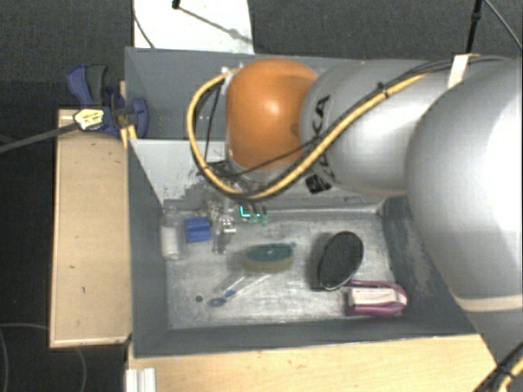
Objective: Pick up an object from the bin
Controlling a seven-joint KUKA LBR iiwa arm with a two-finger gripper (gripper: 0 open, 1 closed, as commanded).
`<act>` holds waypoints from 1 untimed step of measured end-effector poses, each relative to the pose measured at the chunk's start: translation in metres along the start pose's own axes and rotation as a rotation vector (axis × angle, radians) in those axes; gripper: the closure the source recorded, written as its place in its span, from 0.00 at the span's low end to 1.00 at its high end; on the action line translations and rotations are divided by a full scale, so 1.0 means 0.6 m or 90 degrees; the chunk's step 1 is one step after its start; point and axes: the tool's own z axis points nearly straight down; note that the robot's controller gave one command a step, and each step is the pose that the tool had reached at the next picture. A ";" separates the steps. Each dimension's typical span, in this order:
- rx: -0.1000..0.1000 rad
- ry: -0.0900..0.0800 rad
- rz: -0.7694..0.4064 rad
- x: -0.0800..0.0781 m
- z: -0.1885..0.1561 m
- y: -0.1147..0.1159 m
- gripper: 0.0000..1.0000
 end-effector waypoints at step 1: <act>-0.004 -0.016 -0.019 -0.001 0.122 -0.005 0.00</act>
Offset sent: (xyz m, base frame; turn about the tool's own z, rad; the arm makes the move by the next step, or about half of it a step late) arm -0.0045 -0.0041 -0.0774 -0.0325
